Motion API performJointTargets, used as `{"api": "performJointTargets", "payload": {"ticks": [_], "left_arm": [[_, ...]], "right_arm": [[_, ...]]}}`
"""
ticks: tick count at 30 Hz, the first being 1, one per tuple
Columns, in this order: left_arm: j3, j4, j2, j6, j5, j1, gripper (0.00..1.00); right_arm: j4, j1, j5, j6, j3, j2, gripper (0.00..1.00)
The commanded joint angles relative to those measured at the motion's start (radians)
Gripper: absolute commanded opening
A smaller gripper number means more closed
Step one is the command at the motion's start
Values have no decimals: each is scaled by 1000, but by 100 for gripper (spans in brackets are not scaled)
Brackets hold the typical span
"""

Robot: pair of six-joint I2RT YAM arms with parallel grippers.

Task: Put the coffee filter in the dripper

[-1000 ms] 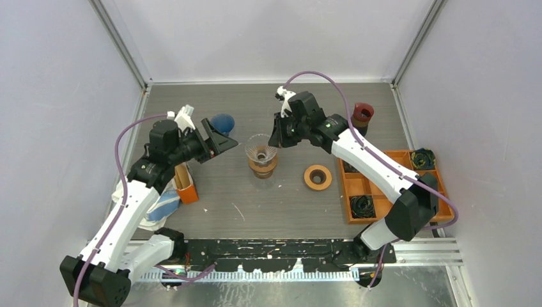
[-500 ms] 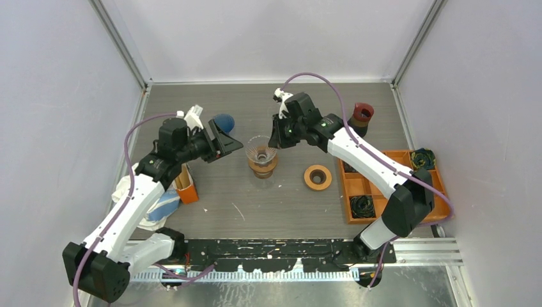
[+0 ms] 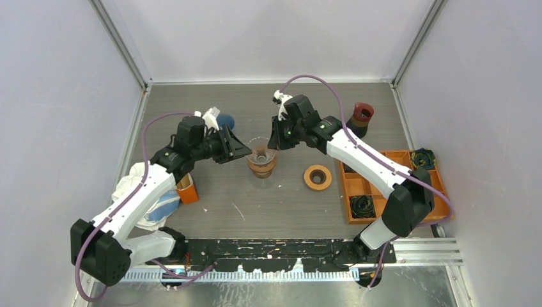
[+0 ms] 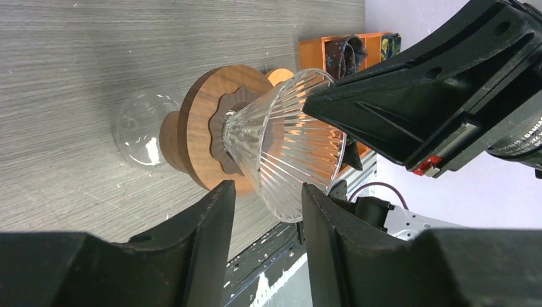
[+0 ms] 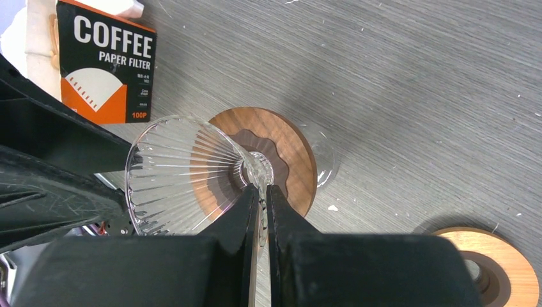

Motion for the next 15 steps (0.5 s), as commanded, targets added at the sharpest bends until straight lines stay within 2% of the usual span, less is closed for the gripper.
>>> {"api": "performJointTargets", "payload": {"ticks": [1,10,15], "left_arm": [[64,22,24,24,-29,-22,42],[103,-18,82,48,-54,-48,20],[104,-45,101,59,-62,-56,13]], "right_arm": [[43,7,22,-14,-18,-26,1],[27,7,28,-20,-38,-12,1],[-2,8,48,-23,-40,2,1]]}}
